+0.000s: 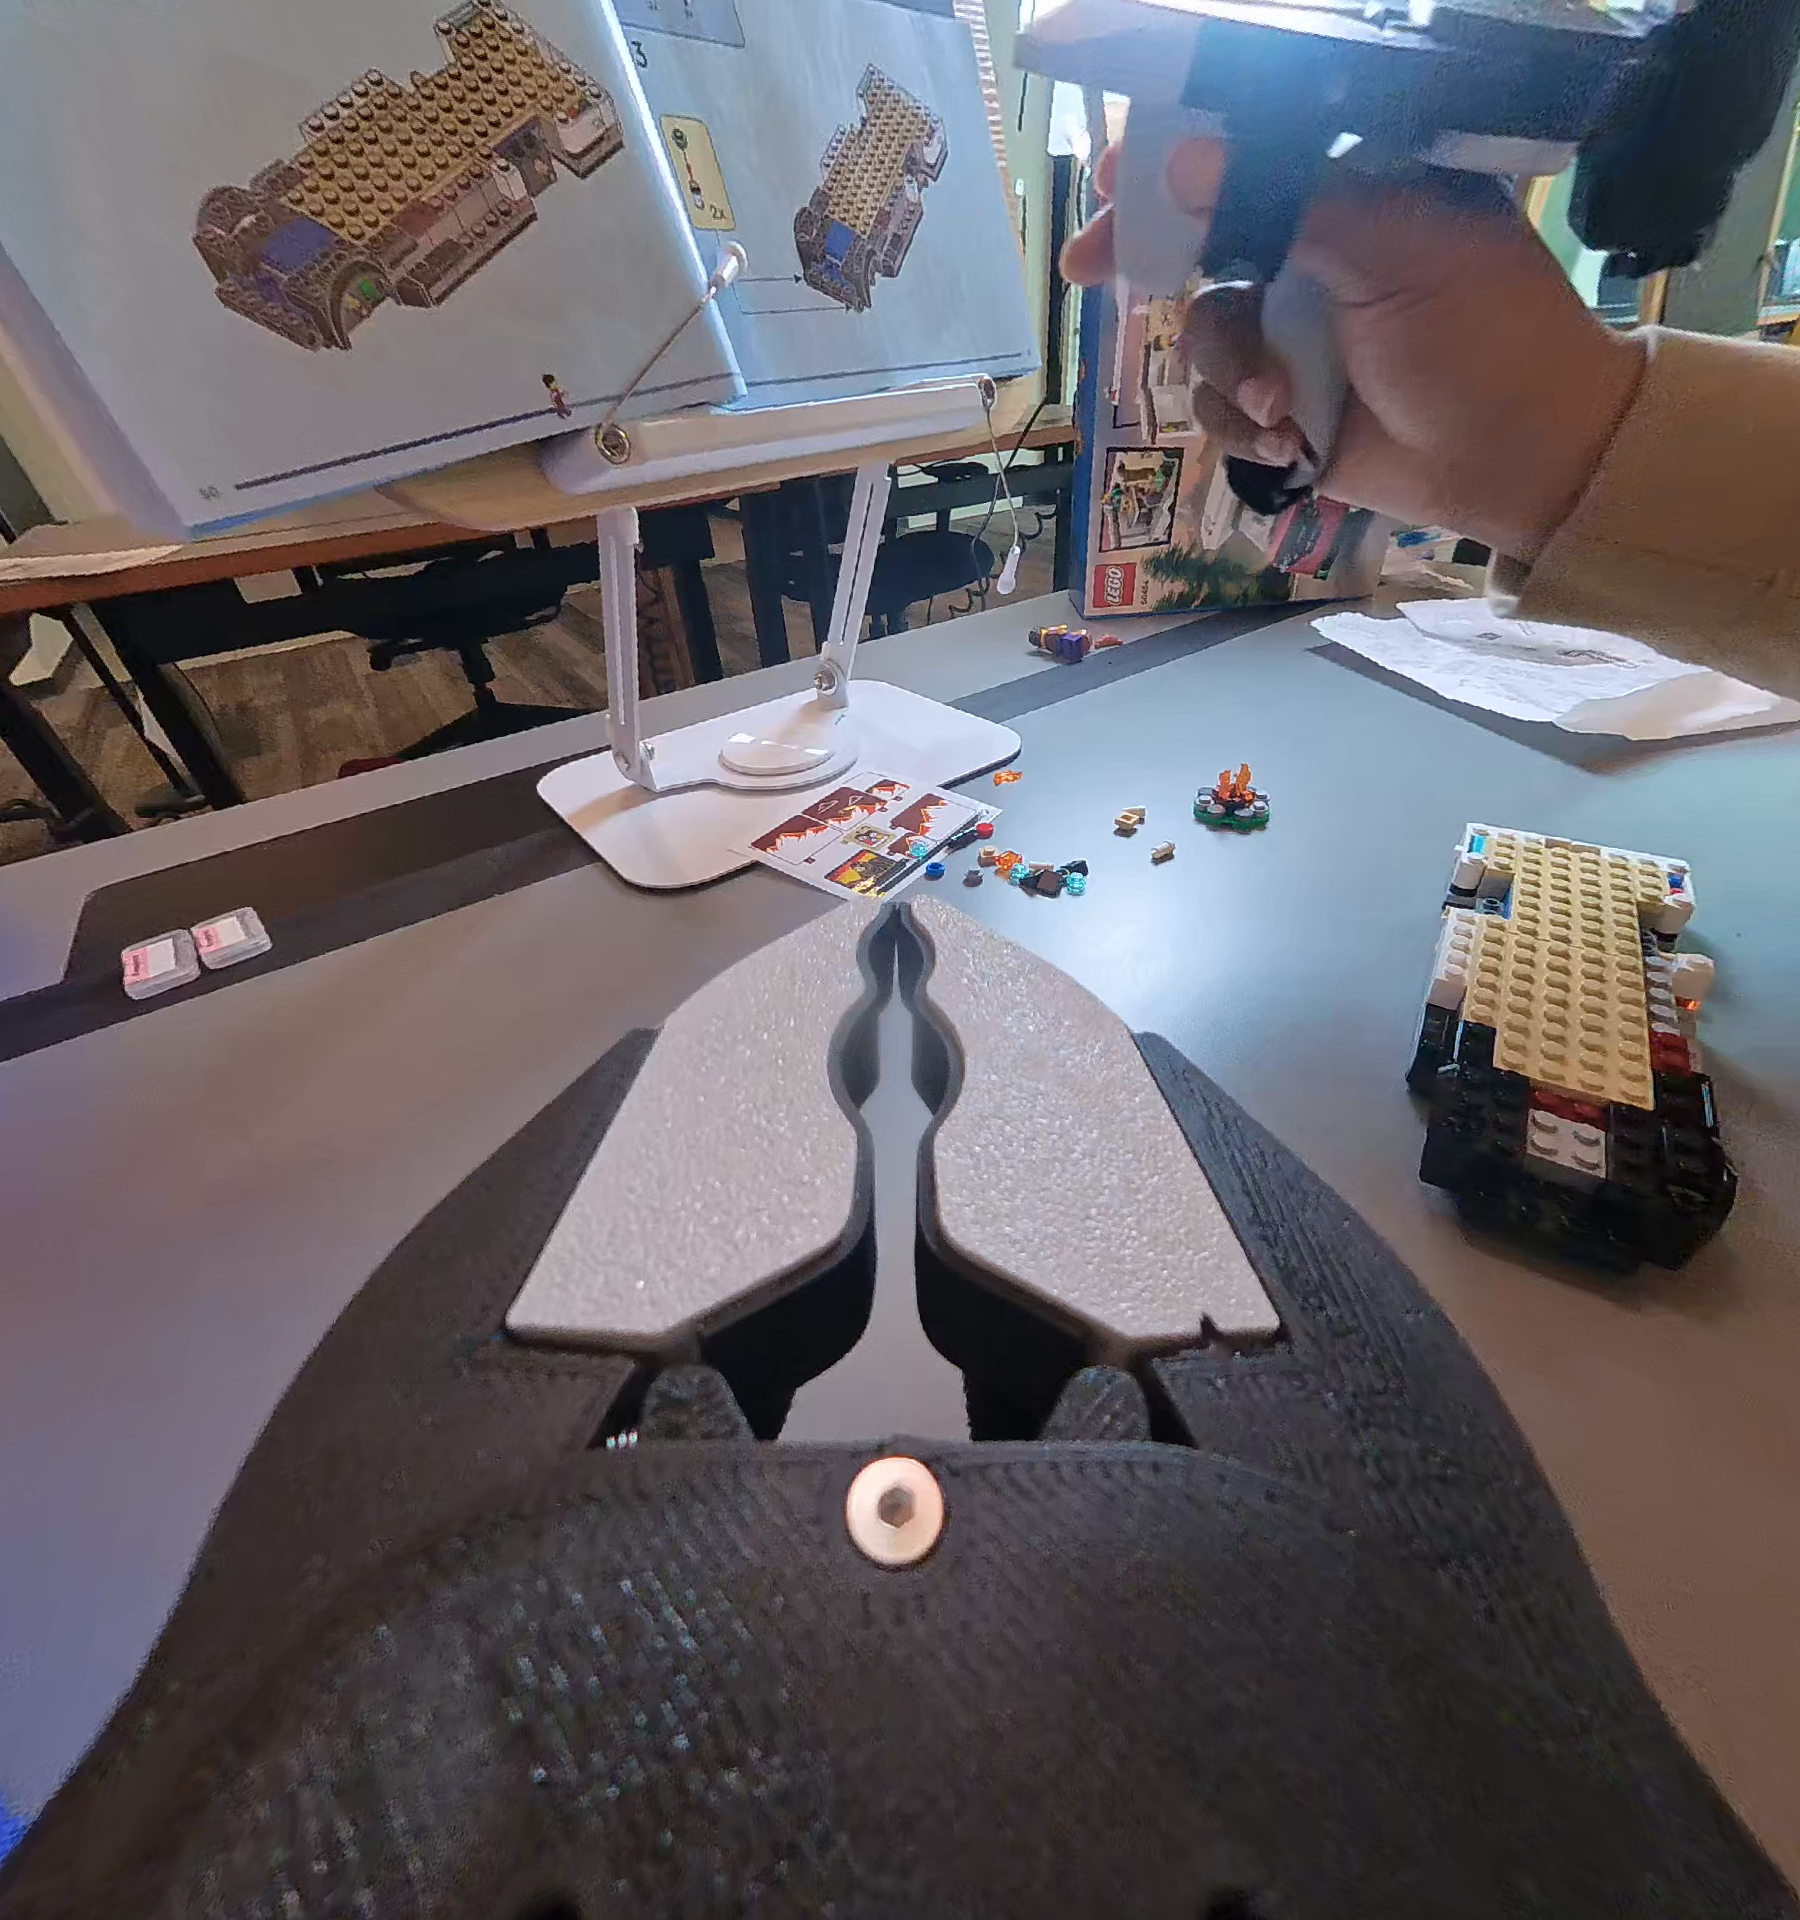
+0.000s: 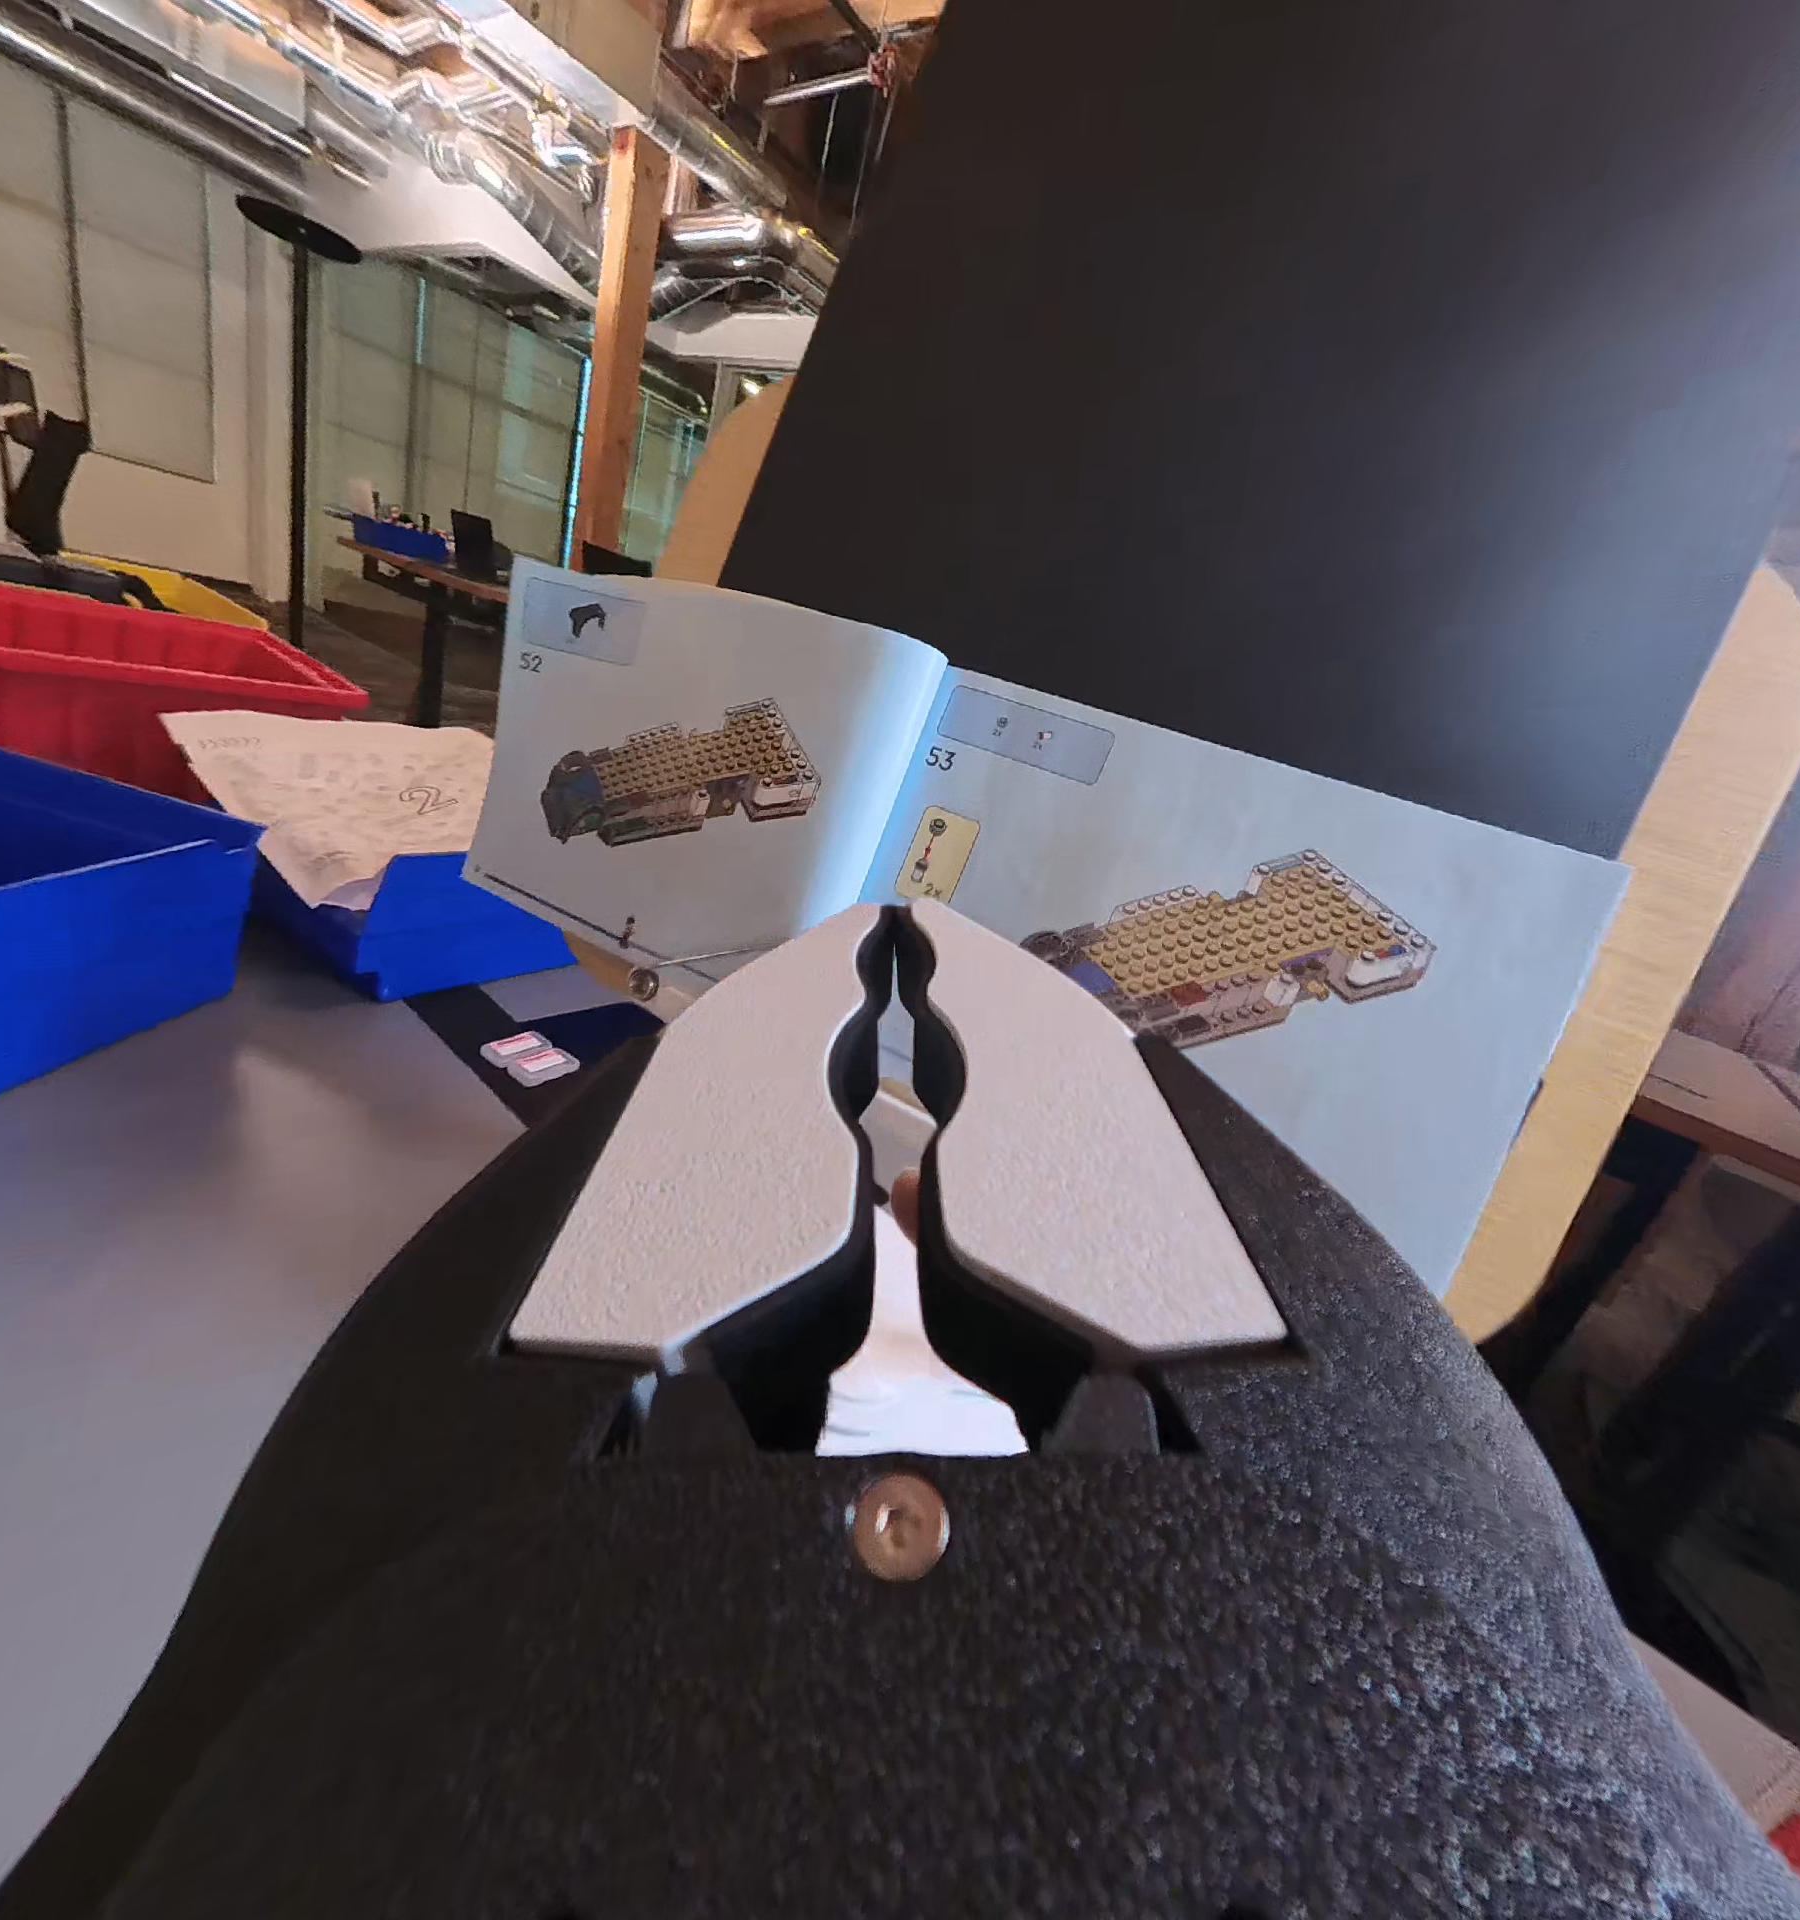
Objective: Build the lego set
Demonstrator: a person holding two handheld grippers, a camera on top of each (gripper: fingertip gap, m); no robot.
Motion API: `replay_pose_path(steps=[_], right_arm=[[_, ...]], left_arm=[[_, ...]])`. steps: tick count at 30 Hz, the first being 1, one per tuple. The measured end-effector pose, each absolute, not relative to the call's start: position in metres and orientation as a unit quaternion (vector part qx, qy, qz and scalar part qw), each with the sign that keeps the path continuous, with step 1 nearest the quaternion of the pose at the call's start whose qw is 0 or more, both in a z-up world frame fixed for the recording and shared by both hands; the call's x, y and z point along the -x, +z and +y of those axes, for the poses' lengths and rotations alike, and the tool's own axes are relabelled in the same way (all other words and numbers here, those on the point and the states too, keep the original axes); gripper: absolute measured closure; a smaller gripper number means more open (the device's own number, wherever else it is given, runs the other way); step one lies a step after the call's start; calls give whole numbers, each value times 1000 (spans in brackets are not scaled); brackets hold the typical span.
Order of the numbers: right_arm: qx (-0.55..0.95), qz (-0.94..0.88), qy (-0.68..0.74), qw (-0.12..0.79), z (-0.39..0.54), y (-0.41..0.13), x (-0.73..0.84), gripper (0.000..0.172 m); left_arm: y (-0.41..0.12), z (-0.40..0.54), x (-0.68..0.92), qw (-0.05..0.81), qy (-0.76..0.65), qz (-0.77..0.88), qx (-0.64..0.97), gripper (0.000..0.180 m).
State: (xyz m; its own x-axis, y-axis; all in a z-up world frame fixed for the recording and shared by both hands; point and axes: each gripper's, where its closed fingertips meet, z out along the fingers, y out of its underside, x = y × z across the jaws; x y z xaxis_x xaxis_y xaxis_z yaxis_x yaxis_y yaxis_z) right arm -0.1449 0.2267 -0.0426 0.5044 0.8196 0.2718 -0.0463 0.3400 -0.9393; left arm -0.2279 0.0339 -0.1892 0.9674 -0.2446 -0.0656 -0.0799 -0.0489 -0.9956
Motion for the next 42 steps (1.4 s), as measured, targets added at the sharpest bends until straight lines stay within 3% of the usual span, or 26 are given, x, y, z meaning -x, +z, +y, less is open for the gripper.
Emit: replay_pose_path(steps=[13,36,42], right_arm=[[499,-400,286,714,279,-14,221,172],[512,-377,274,721,299,-12,188,171],[481,-458,276,695,260,-23,169,171]], left_arm=[[-196,38,231,672,-68,107,730,180],[-199,38,227,666,-66,118,734,180],[-200,38,227,665,-63,120,735,180]])
